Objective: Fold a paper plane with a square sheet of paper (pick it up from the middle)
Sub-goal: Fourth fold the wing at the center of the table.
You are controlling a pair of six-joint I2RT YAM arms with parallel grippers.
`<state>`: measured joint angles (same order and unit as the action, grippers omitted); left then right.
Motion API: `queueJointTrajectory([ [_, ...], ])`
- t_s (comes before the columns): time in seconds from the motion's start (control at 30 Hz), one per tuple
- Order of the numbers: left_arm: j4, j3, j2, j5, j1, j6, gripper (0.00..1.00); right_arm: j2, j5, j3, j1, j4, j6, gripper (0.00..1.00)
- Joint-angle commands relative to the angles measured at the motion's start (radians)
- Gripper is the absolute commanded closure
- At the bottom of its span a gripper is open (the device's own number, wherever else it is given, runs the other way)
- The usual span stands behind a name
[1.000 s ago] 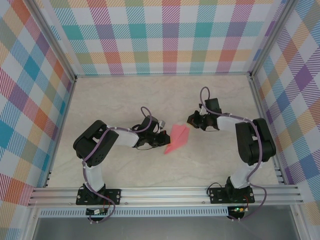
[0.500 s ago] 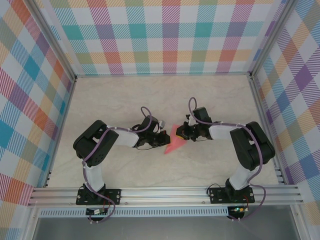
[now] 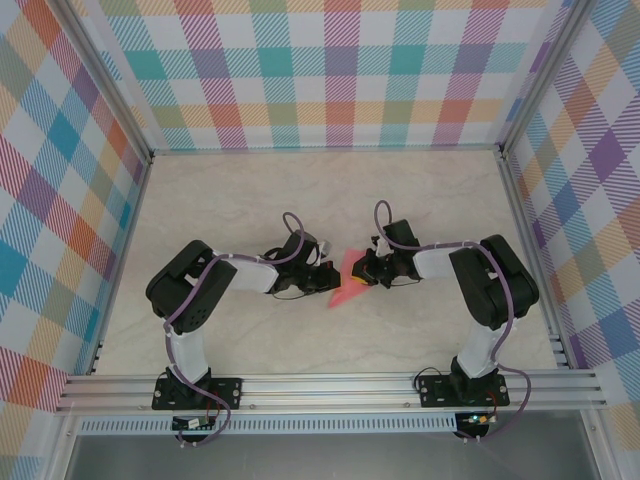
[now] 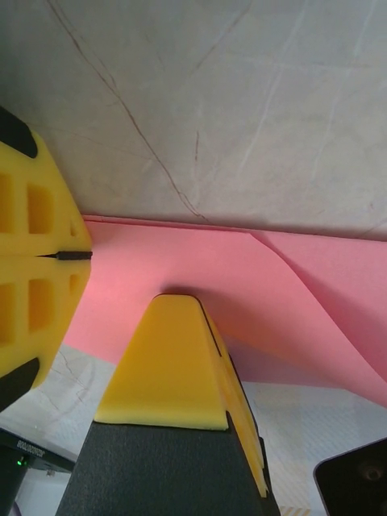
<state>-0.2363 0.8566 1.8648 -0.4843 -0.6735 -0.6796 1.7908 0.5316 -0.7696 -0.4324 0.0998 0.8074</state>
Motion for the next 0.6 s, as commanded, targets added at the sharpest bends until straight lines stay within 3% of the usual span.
queueJointTrajectory([
  [0.0, 0.233, -0.006, -0.037, 0.049, 0.006, 0.064, 1.00, 0.047, -0.101, 0.006, -0.005, -0.124, -0.031, 0.96],
  [0.4, 0.299, 0.039, -0.150, 0.057, -0.048, 0.003, 0.88, 0.077, -0.119, 0.010, -0.005, -0.125, -0.023, 0.96],
  [0.57, 0.321, 0.047, -0.187, 0.150, -0.069, -0.016, 0.88, 0.077, -0.126, 0.009, -0.005, -0.132, -0.024, 0.96],
])
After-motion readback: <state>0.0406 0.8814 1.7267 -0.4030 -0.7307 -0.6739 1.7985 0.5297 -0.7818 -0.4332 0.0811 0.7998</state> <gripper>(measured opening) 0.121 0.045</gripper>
